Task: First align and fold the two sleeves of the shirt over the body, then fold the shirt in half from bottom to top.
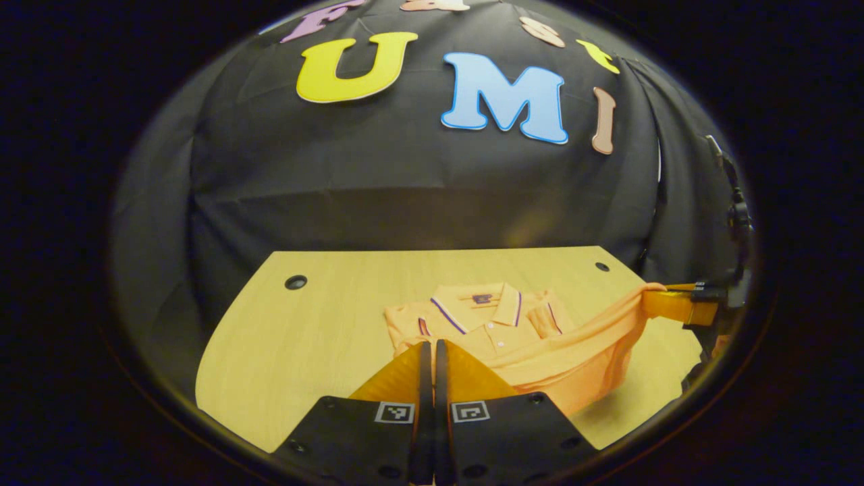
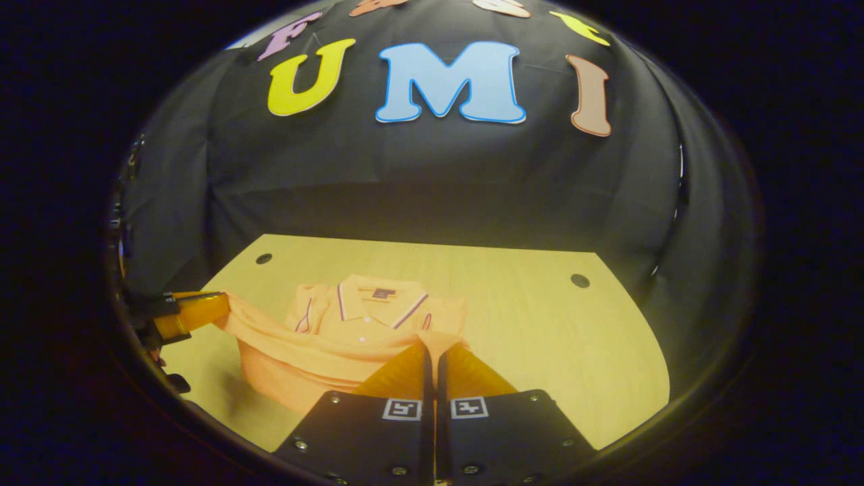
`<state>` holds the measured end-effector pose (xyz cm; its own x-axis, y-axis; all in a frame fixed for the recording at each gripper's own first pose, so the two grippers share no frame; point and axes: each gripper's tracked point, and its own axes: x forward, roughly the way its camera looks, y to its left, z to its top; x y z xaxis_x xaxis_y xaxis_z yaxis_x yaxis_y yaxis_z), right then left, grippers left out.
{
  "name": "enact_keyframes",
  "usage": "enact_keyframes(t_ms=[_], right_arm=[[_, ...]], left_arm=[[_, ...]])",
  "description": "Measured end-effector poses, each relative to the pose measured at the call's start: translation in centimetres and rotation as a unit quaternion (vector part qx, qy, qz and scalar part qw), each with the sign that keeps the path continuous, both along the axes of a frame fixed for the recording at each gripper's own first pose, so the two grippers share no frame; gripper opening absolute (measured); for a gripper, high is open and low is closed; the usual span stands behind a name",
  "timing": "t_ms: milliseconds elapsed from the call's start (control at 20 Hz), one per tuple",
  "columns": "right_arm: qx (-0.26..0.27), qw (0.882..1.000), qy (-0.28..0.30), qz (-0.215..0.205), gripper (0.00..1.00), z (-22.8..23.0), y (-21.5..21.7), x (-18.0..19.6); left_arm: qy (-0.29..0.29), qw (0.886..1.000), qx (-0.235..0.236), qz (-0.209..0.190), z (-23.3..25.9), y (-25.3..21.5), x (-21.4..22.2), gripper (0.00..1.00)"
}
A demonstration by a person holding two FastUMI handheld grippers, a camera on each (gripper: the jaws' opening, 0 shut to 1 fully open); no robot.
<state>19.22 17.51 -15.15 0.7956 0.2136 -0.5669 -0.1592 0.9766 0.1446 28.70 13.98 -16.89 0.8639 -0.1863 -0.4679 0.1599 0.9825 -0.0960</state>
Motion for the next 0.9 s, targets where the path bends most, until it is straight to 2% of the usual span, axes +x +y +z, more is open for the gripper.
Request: enact_keyframes(t_ms=[350,550,900], right_arm=[[-0.021,1.0,-0.005,-0.007,0.01,-1.2,0.6,7.1],[-0.015,1.0,0.001,-0.014,0.01,-2.5,1.1,10.3],[-0.041,0.999,0.022,-0.028,0.01,-6.4,1.3,14.0]], left_arm=[[-0.007,1.0,-0.011,0.012,-1.5,0.3,7.7,0.06],[-0.01,1.0,-0.009,0.016,-2.6,0.4,11.4,0.07],[-0.019,1.0,0.01,0.003,-5.3,-0.4,15.6,0.06]])
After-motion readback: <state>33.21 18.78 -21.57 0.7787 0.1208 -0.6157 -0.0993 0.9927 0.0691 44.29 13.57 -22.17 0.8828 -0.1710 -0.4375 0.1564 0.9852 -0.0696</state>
